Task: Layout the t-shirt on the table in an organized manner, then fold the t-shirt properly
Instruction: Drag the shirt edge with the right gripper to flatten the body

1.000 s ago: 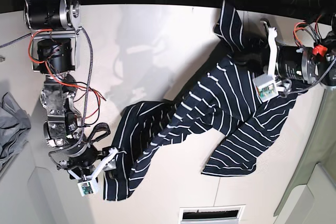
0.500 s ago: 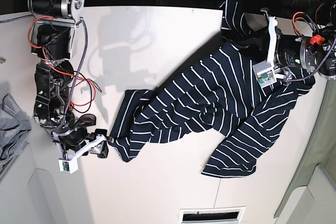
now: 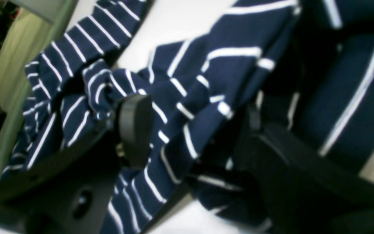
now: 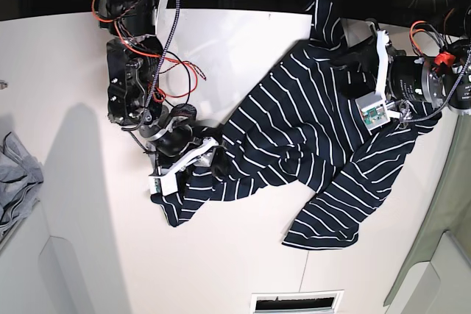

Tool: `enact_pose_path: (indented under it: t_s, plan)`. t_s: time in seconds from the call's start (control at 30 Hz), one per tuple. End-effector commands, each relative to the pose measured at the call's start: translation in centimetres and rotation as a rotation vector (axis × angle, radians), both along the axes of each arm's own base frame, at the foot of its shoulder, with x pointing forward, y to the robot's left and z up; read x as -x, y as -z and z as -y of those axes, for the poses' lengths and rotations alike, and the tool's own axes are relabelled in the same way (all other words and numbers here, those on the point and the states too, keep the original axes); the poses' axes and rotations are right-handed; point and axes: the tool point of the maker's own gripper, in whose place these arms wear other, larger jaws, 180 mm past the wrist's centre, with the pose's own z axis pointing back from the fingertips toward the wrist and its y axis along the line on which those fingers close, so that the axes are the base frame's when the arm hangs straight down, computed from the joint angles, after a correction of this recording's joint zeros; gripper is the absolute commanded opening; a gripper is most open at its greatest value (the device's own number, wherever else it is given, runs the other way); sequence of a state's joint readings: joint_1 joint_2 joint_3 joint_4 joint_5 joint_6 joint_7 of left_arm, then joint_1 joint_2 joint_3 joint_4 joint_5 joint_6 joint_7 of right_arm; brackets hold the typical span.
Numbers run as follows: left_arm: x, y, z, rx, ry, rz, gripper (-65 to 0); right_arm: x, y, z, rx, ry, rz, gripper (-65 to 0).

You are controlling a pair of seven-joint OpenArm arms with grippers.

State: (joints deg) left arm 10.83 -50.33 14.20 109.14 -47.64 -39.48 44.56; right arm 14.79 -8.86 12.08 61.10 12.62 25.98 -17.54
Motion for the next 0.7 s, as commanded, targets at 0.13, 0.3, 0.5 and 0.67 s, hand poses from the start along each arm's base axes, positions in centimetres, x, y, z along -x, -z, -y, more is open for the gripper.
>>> enact_pose_path:
  t_s: [0.13, 0.3, 0.5, 0.67]
  plan:
    - [-0.4, -1.0, 0.1, 0.024, 0.007, 0.021, -29.6, -1.3, -0.6, 1.1, 0.068, 0.048, 0.023, -29.1]
    - [-0.4, -1.0, 0.3, 0.032, 0.006, 0.021, -29.6, -2.2, -1.4, 1.2, 0.063, 0.059, 0.055, -40.0]
    - [-0.5, -0.9, 0.7, 0.039, 0.004, 0.028, -29.6, -3.3, -3.0, 0.7, 0.103, -0.004, 0.116, -65.0]
    - [-1.7, -1.0, -0.2, -0.028, 0.014, 0.082, -29.6, -4.1, -8.4, 0.1, 0.048, -0.069, 0.233, -65.0]
